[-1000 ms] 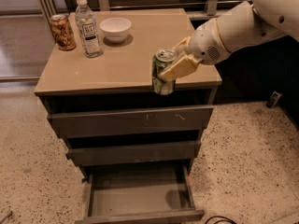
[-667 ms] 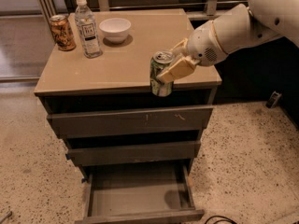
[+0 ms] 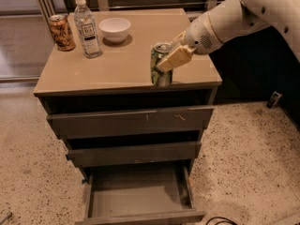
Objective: Pick green can from bottom drawer and place on counter
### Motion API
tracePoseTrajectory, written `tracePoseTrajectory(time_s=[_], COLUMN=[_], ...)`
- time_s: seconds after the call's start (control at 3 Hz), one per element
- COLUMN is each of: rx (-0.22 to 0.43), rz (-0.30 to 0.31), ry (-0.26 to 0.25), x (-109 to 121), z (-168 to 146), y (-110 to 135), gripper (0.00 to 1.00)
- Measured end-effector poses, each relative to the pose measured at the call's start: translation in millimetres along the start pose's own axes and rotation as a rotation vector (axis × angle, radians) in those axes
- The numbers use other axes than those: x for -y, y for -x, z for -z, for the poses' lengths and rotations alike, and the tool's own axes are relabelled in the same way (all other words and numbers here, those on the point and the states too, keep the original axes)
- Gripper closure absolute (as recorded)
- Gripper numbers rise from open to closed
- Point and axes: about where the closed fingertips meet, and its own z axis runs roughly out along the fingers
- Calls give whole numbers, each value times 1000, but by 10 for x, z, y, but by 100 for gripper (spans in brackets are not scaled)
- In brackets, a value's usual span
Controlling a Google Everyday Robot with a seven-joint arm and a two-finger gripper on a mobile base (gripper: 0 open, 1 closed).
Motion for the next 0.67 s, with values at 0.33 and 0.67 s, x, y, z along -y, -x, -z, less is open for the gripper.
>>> tracePoseTrajectory(time_s=[0.33,0.67], rx=[-10,-15], rz=[-18,-23], ry=[-14,-32], x=[317,566], z=[-30,-78], y=[56,69], gripper=[100,100])
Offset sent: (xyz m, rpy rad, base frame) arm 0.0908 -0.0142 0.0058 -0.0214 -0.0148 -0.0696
